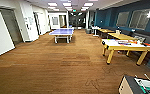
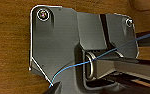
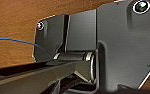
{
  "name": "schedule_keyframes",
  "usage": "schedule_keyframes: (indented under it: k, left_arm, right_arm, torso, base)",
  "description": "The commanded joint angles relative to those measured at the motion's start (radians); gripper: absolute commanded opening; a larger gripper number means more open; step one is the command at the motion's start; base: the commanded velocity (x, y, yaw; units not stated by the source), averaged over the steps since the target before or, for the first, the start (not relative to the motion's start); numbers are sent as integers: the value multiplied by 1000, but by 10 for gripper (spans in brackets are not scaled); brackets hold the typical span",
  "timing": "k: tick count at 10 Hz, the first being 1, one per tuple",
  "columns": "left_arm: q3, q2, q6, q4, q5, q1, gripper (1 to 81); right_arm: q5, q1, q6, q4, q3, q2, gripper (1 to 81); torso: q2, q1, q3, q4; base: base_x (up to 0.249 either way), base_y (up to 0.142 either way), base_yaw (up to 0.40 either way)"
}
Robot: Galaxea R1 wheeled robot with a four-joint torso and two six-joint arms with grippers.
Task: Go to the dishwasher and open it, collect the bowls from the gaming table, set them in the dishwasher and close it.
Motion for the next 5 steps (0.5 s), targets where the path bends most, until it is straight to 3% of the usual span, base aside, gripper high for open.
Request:
schedule_keyframes:
  k: [1, 5]
  left_arm:
    - [3, -8, 6, 0, 63, -37, 811]
    - [3, -5, 6, 0, 63, -37, 811]
  right_arm:
    - [-55, 43, -2, -3, 9, 4, 811]
    - [-55, 38, -2, -8, 9, 4, 811]
  torso:
    - [0, 1, 0, 0]
    - [0, 1, 0, 0]
  base:
    - [170, 0, 0]
    - [170, 0, 0]
